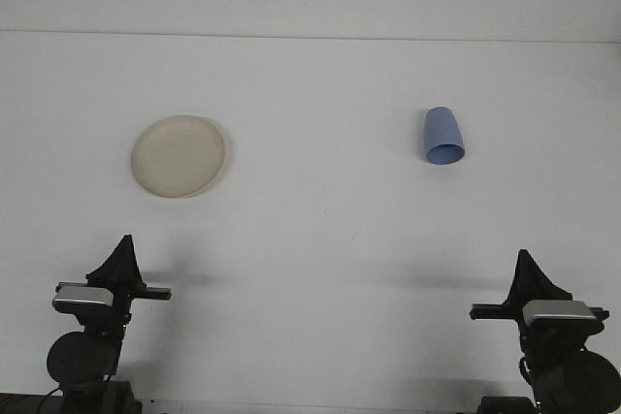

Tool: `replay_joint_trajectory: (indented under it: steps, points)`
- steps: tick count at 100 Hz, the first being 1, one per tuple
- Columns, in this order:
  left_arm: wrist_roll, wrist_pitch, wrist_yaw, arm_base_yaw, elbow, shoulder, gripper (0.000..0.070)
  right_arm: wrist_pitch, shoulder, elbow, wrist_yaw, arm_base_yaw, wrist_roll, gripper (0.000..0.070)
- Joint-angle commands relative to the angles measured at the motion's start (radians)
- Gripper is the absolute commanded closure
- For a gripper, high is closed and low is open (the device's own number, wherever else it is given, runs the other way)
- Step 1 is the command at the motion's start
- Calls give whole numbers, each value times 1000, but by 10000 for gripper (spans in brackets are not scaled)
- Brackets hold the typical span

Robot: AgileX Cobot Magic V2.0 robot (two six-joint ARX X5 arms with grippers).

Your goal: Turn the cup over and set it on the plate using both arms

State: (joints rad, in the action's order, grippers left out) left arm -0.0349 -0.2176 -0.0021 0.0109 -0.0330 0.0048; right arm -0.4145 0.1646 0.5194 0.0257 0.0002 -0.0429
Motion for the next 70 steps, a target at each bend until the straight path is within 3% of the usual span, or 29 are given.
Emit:
replay_joint_trajectory:
  steps: [1, 35, 70]
  points:
    - [5, -12, -5, 0, 19, -2, 688, -64, 60, 94, 0, 1, -13, 700]
    - [5, -12, -5, 0, 19, -2, 688, -432, 412, 466, 0, 1, -9, 700]
    - [5, -12, -5, 0, 19, -2, 688, -453, 512, 499, 0, 1, -10, 700]
